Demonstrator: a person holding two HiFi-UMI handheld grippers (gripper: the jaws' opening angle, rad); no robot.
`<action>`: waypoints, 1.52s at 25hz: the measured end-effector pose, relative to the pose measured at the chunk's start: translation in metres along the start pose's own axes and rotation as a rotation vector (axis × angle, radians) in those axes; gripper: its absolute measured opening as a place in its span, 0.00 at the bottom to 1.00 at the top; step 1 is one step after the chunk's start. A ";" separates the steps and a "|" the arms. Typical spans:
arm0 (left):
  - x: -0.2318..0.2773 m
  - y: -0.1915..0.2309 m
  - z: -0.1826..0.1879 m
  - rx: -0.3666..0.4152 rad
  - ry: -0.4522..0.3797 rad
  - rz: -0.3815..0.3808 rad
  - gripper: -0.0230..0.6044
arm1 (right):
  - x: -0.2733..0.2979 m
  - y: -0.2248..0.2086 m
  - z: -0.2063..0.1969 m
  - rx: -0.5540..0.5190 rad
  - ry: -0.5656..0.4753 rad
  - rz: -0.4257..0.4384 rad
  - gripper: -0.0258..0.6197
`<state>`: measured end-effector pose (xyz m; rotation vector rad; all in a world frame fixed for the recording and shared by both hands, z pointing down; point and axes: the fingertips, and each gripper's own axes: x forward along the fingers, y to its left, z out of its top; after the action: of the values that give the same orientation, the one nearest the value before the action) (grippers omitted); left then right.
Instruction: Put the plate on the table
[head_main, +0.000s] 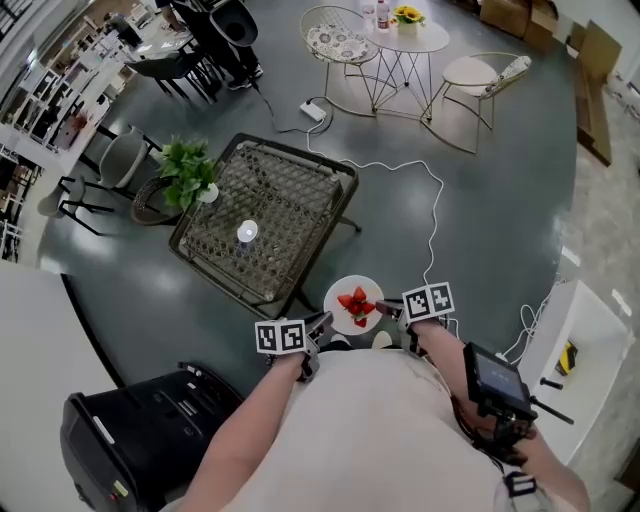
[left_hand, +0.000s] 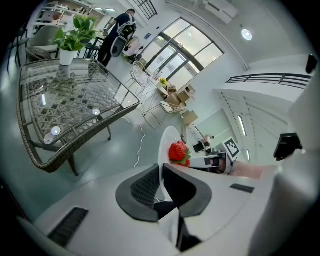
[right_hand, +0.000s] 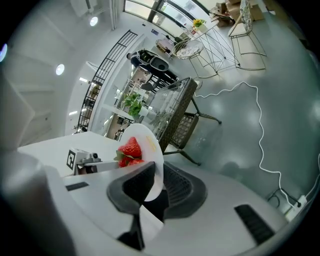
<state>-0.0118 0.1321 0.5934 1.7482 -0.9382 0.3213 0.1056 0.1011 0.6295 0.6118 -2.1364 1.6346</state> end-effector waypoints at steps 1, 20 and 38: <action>0.001 0.000 0.001 0.000 0.002 0.003 0.06 | 0.001 -0.002 0.000 0.008 0.000 0.003 0.11; 0.075 0.014 0.077 -0.027 0.109 -0.080 0.06 | -0.007 -0.044 0.083 0.088 -0.033 -0.087 0.11; 0.063 0.079 0.183 -0.041 0.045 -0.122 0.06 | 0.064 -0.015 0.190 -0.017 0.010 -0.139 0.11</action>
<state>-0.0687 -0.0680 0.6153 1.7453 -0.7968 0.2591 0.0536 -0.0929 0.6290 0.7288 -2.0492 1.5408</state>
